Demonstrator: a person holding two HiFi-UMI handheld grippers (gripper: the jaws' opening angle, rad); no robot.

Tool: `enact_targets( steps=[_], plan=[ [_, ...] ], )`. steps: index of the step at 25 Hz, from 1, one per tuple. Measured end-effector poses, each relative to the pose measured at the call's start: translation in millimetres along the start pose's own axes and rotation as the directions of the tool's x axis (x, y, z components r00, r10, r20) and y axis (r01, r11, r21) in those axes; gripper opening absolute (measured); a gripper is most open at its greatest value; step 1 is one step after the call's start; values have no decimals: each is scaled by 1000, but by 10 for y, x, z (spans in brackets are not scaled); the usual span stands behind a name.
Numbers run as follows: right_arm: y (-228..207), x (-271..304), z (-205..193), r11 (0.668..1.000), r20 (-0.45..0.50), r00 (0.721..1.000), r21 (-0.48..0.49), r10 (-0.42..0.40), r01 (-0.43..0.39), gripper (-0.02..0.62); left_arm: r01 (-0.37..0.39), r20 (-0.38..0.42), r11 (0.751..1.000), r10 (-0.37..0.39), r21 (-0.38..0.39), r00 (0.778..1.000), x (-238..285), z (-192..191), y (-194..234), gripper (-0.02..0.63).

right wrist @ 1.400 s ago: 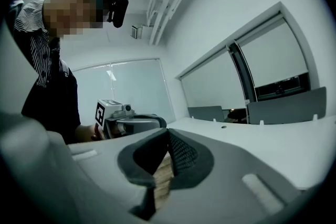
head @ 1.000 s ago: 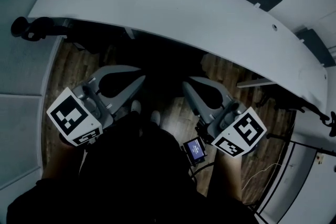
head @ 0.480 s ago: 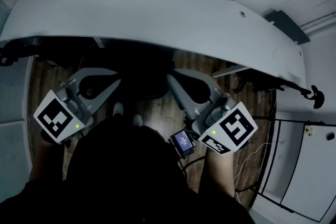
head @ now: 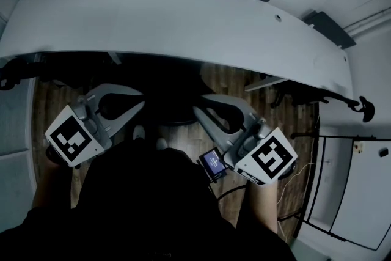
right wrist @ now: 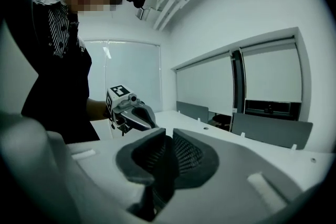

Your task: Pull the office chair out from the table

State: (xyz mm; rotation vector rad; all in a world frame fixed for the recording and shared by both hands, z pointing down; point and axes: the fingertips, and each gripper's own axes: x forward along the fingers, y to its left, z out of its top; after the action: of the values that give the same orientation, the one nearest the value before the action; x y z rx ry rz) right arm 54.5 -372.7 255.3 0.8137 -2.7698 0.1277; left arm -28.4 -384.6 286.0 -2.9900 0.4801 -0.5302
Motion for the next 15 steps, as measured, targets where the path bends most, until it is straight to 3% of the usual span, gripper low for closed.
enact_targets(
  steps=[1,4,6,10,15],
  plan=[
    [19,26,-14,1000,-9,1000,-5,7,-7,35,18,-14,1000,-18,18,1000,-9,-29,-4,5],
    [108,134,-82,998,-54,997,-34,47,-48,100,73,-57,994,-69,80,996,-15,-109,-45,112],
    [174,200,-211,992,-138,988,-96,70,-84,150,105,-86,987,-95,122,992,-15,-159,-90,178],
    [289,356,-458,976,-299,949,-158,97,-149,250,164,-172,962,-128,218,977,0,-340,-141,290],
    [393,528,-737,955,-440,889,-187,128,-230,344,247,-307,913,-145,325,941,41,-651,-148,391]
  ],
)
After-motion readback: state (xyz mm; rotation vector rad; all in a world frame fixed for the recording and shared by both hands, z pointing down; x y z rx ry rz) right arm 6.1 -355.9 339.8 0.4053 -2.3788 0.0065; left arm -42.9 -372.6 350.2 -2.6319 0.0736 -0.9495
